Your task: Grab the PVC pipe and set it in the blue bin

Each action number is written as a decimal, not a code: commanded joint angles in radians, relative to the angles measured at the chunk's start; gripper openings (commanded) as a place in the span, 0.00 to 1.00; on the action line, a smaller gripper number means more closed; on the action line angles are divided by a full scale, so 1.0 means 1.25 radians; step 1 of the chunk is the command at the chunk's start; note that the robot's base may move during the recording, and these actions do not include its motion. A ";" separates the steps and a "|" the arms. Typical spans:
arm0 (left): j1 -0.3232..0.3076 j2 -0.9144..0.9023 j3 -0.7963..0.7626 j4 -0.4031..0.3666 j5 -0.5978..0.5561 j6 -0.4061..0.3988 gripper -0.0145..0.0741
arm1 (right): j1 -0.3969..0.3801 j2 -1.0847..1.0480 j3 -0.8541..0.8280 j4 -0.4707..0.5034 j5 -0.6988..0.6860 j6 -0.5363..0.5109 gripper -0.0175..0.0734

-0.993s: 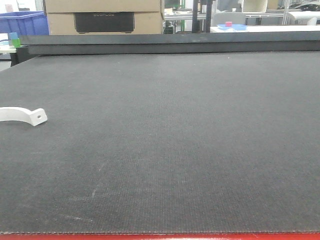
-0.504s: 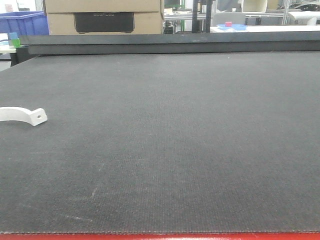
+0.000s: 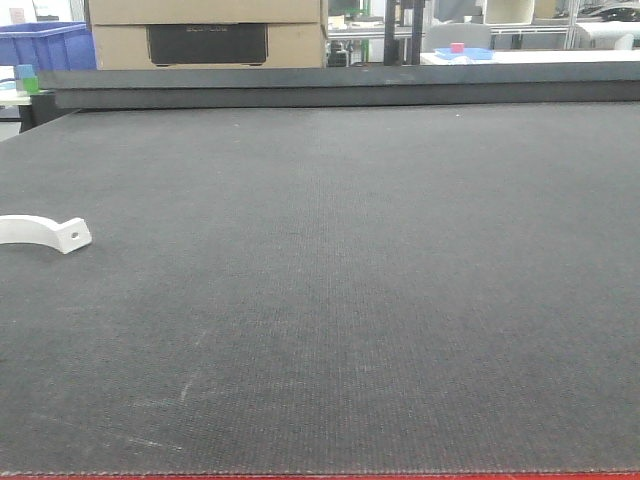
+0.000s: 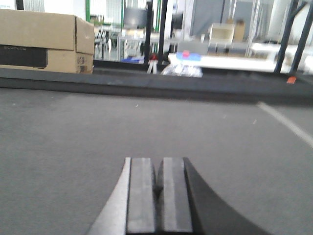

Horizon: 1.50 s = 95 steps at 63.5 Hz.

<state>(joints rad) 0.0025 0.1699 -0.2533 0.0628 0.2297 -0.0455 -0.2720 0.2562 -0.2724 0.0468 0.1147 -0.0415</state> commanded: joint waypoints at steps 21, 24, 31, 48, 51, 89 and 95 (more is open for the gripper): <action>0.003 0.464 -0.342 0.076 0.379 -0.002 0.04 | -0.003 0.498 -0.308 0.055 0.434 -0.003 0.01; 0.003 0.518 -0.366 0.076 0.405 -0.002 0.04 | -0.003 0.552 -0.338 0.055 0.475 -0.003 0.01; 0.003 0.625 -0.400 0.079 0.401 -0.002 0.04 | -0.003 0.648 -0.391 0.055 0.560 -0.003 0.01; 0.003 0.768 -0.408 0.005 0.370 -0.002 0.04 | -0.003 0.790 -0.428 0.055 0.667 -0.003 0.01; 0.003 0.776 -0.408 -0.011 0.372 -0.002 0.04 | -0.003 0.801 -0.428 0.055 0.667 -0.003 0.01; 0.003 0.778 -0.408 -0.069 0.439 -0.006 0.04 | -0.003 1.071 -0.575 0.055 0.678 -0.030 0.42; 0.003 0.778 -0.408 -0.069 0.441 -0.006 0.04 | -0.003 1.106 -0.578 0.055 0.669 -0.030 0.39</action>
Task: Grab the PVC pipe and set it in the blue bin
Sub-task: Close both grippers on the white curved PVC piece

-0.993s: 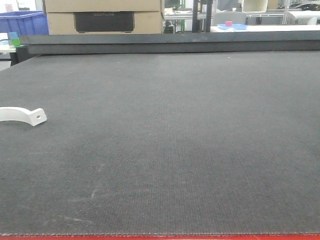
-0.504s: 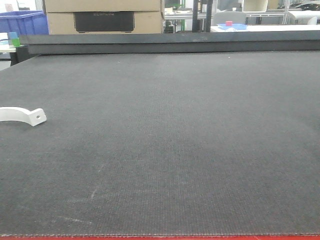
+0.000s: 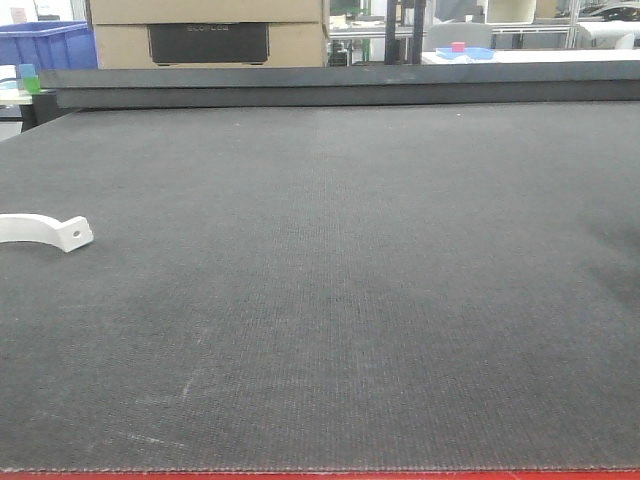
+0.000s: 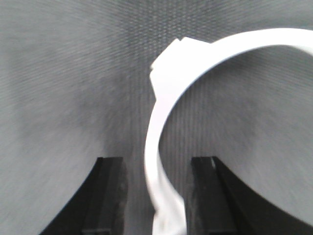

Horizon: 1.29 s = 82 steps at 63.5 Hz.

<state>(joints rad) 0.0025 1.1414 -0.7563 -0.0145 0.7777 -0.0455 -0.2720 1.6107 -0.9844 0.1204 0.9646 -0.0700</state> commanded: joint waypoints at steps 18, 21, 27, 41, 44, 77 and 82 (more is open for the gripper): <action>0.003 0.001 -0.006 -0.007 0.017 -0.012 0.04 | -0.003 0.048 -0.010 -0.004 -0.026 -0.007 0.19; 0.003 0.001 -0.006 -0.007 0.024 -0.037 0.04 | -0.003 0.048 -0.014 -0.004 -0.025 -0.007 0.10; 0.003 0.004 -0.016 -0.003 0.051 -0.109 0.04 | -0.003 0.048 -0.024 -0.004 -0.014 -0.007 0.02; 0.051 0.078 -0.148 0.019 0.201 -0.108 0.04 | -0.003 0.048 -0.096 -0.003 0.102 -0.007 0.01; 0.079 0.109 -0.195 0.025 0.225 -0.079 0.04 | -0.003 0.048 -0.104 -0.003 0.107 -0.007 0.01; 0.141 0.430 -0.356 0.019 0.194 0.087 0.45 | -0.003 0.048 -0.106 -0.003 0.063 -0.007 0.01; 0.141 0.457 -0.356 0.030 0.176 0.087 0.47 | -0.003 0.048 -0.106 -0.003 0.060 -0.007 0.01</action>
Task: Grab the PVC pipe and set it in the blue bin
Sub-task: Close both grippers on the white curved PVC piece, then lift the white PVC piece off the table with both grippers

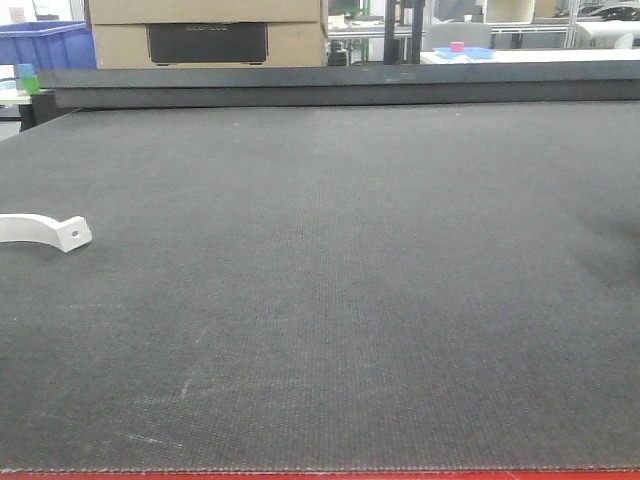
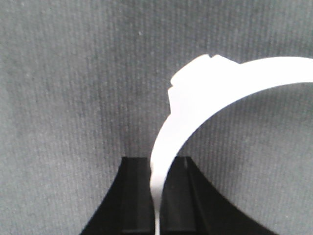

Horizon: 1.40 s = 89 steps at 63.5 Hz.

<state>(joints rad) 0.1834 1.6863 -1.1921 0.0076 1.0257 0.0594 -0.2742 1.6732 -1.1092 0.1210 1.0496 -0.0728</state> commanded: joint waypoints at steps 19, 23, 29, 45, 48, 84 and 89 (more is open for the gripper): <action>-0.003 0.084 -0.006 0.019 -0.056 0.005 0.41 | -0.001 -0.002 -0.006 -0.003 -0.009 -0.004 0.01; -0.003 0.094 -0.006 0.019 -0.053 0.011 0.39 | -0.001 -0.002 -0.006 -0.003 -0.009 -0.004 0.01; -0.003 0.100 -0.006 0.019 -0.053 0.011 0.37 | -0.001 -0.002 -0.006 -0.003 -0.009 -0.004 0.01; -0.003 0.100 -0.006 0.019 -0.026 0.011 0.08 | -0.001 -0.005 -0.010 -0.003 -0.004 -0.004 0.01; -0.003 0.098 -0.007 0.016 -0.009 0.011 0.04 | -0.001 -0.012 -0.012 -0.003 0.001 -0.004 0.01; -0.155 -0.243 -0.007 -0.050 -0.107 0.005 0.04 | -0.001 -0.281 -0.031 -0.002 -0.085 -0.012 0.01; -0.172 -0.285 0.003 -0.077 -0.174 -0.025 0.04 | -0.001 -0.313 -0.031 0.005 -0.123 -0.012 0.01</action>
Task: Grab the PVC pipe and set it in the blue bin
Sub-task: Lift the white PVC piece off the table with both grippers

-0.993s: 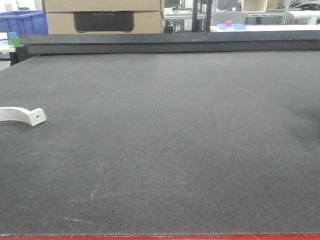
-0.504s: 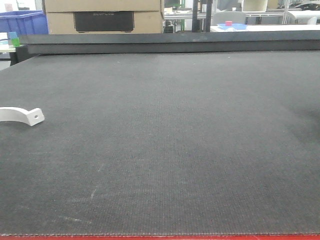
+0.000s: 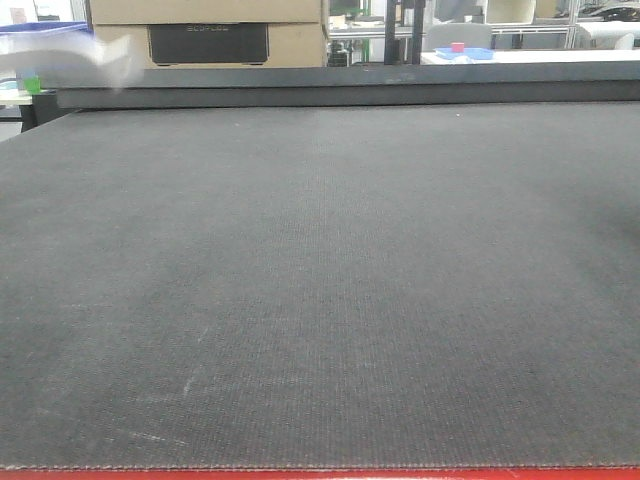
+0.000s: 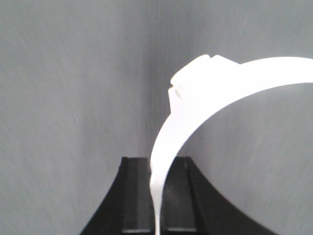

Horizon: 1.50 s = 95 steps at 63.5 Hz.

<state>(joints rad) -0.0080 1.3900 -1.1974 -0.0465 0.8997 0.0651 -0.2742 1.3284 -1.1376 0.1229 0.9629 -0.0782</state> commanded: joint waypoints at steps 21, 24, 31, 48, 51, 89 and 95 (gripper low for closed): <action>-0.037 -0.270 0.249 -0.052 -0.429 -0.040 0.04 | 0.041 -0.224 0.130 0.027 -0.266 -0.043 0.01; -0.037 -0.303 0.293 -0.062 -0.476 -0.040 0.04 | 0.052 -0.257 0.170 0.027 -0.317 -0.049 0.01; -0.037 -0.381 0.391 -0.070 -0.589 -0.040 0.04 | 0.075 -0.339 0.256 0.027 -0.422 -0.050 0.01; -0.036 -0.559 0.493 -0.063 -0.655 -0.040 0.04 | 0.080 -0.524 0.337 0.027 -0.431 -0.050 0.01; -0.036 -0.584 0.493 -0.056 -0.655 -0.040 0.04 | 0.080 -0.555 0.337 0.027 -0.429 -0.050 0.01; -0.036 -0.667 0.493 0.000 -0.656 -0.040 0.04 | 0.080 -0.721 0.336 0.027 -0.478 -0.050 0.01; -0.036 -0.667 0.493 0.000 -0.656 -0.040 0.04 | 0.080 -0.721 0.336 0.027 -0.478 -0.050 0.01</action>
<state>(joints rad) -0.0482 0.5624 -0.5774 -0.0487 0.1076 0.0245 -0.1768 0.4319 -0.7155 0.1585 0.3970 -0.1336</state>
